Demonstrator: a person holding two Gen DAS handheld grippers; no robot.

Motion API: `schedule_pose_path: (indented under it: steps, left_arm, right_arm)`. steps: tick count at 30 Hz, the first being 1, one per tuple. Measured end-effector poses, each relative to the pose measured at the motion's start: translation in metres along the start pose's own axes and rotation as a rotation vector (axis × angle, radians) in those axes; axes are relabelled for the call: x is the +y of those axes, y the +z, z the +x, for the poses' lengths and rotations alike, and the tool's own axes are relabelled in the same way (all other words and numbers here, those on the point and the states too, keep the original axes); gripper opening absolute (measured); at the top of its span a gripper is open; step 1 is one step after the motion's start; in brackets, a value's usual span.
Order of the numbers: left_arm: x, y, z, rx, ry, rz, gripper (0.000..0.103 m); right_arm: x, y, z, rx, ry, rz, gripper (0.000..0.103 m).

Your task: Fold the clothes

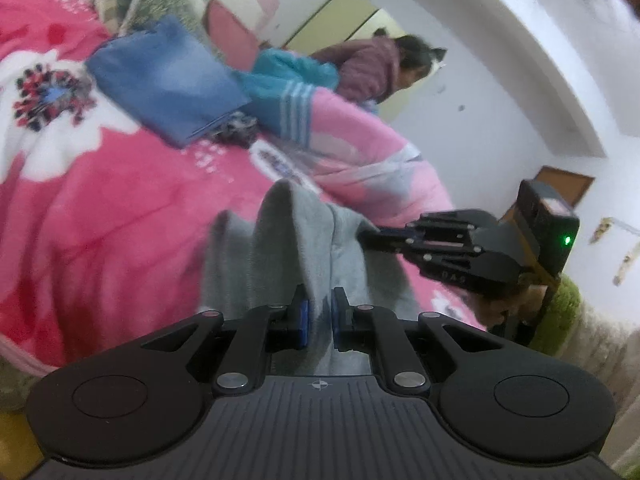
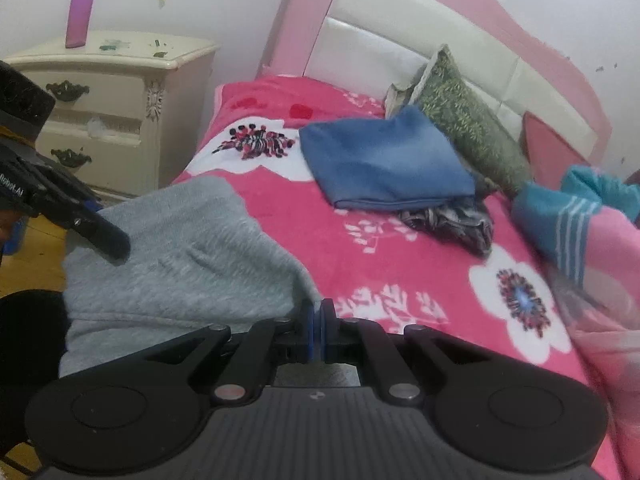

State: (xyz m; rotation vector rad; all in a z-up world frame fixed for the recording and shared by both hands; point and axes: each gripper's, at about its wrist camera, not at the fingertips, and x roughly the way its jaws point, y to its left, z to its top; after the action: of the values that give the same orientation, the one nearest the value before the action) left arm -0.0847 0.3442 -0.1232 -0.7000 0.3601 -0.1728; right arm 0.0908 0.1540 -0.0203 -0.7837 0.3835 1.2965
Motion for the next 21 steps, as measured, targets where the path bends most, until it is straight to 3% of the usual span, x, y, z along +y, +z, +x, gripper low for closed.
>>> schedule_pose_path:
  steps: [2,5,7,8,11,14,16,19,21]
  left_arm:
    - [0.008,-0.002,0.006,0.037,0.021,-0.018,0.009]
    - [0.021,0.000,0.009,0.033,0.023,-0.094,0.012]
    - [0.022,0.005,0.007,0.030,0.028,-0.104,0.017]
    - [0.020,0.007,0.006,0.025,0.045,-0.094,0.026]
    - [0.022,0.012,0.002,0.029,0.080,-0.109,0.069]
    - [0.023,0.016,-0.001,0.031,0.115,-0.120,0.071]
    - [0.018,0.020,-0.006,0.017,0.135,-0.102,0.070]
    - [0.004,0.030,-0.016,-0.029,0.152,-0.044,0.070]
    - [-0.009,0.037,-0.020,-0.061,0.157,0.002,0.070]
  right_arm:
    - [0.000,-0.002,0.017,0.024,0.004,-0.014,0.002]
    - [0.006,-0.014,0.046,0.081,0.000,-0.049,0.002]
    - [0.006,-0.013,0.050,0.070,-0.009,-0.042,0.002]
    - [0.005,-0.011,0.051,0.062,-0.013,-0.032,0.002]
    - [0.003,-0.010,0.051,0.045,-0.020,-0.006,0.002]
    - [0.000,-0.014,0.052,0.044,-0.048,0.029,0.007]
    - [-0.007,-0.014,0.043,0.026,-0.081,0.084,0.018]
    - [-0.039,-0.020,-0.005,-0.059,-0.191,0.262,0.031]
    - [-0.062,-0.034,-0.048,-0.118,-0.274,0.398,0.033]
